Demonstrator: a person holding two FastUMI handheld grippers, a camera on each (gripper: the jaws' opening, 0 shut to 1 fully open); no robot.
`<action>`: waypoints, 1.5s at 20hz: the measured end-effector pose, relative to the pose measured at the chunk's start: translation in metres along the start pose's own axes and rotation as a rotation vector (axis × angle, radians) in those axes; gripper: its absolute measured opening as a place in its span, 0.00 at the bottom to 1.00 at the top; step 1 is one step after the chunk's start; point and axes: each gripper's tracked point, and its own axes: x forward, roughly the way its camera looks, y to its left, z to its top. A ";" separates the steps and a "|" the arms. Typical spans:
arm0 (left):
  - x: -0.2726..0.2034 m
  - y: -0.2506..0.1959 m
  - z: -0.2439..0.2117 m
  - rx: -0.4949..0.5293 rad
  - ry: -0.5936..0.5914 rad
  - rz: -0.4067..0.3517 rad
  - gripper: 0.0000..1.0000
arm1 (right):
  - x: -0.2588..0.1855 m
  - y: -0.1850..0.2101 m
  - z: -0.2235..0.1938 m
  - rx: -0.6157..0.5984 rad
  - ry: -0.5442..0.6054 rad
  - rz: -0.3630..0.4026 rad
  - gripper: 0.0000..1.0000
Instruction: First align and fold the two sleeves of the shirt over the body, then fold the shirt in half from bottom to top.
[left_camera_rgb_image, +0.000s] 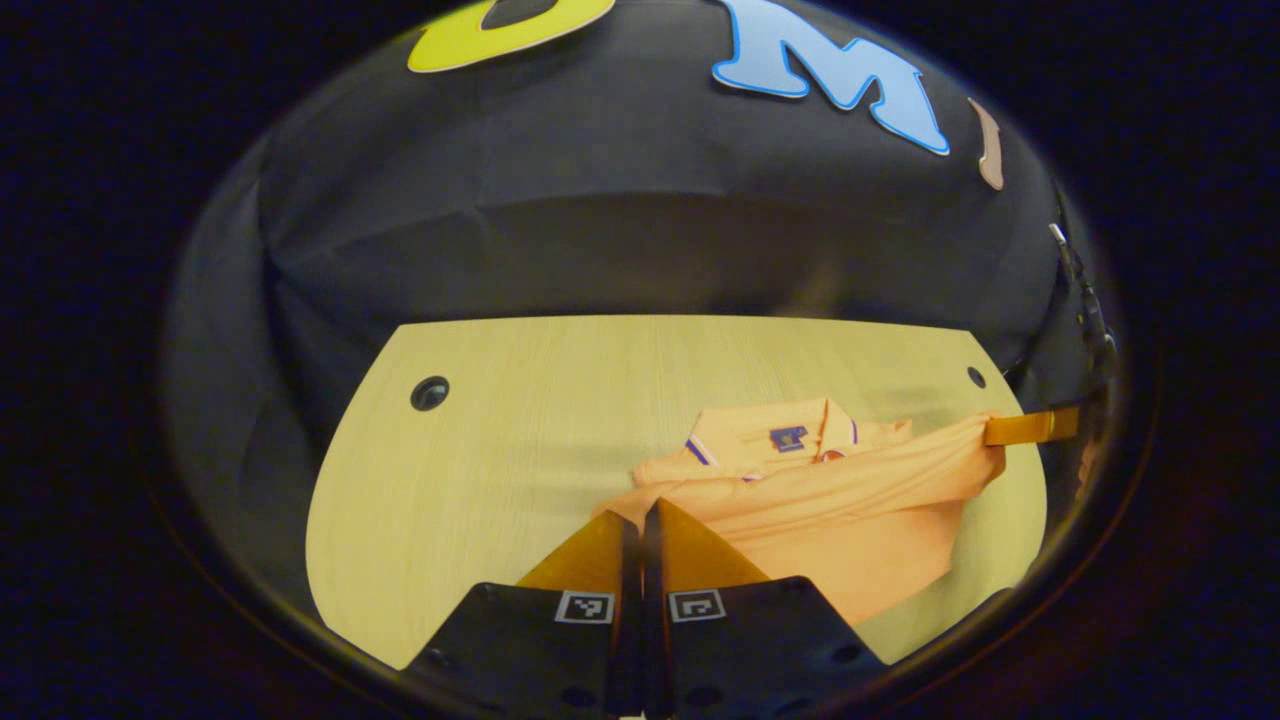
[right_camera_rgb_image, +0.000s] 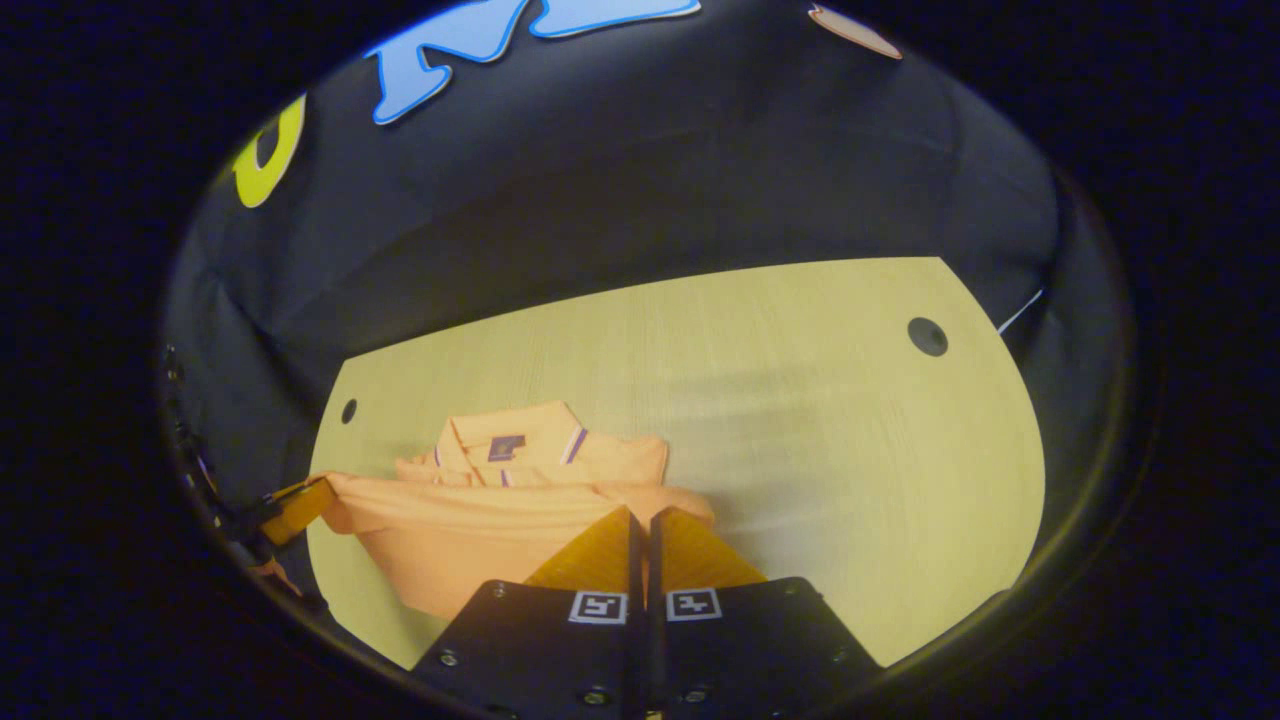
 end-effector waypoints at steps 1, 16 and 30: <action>0.015 0.002 0.003 0.008 -0.006 0.003 0.06 | 0.013 0.000 0.005 0.009 -0.007 0.002 0.00; 0.133 0.007 -0.018 0.033 -0.032 0.009 0.06 | 0.110 -0.017 0.018 -0.031 -0.080 -0.023 0.00; 0.035 -0.003 0.010 -0.004 -0.099 0.004 0.52 | 0.018 -0.009 0.033 -0.065 -0.151 -0.052 0.34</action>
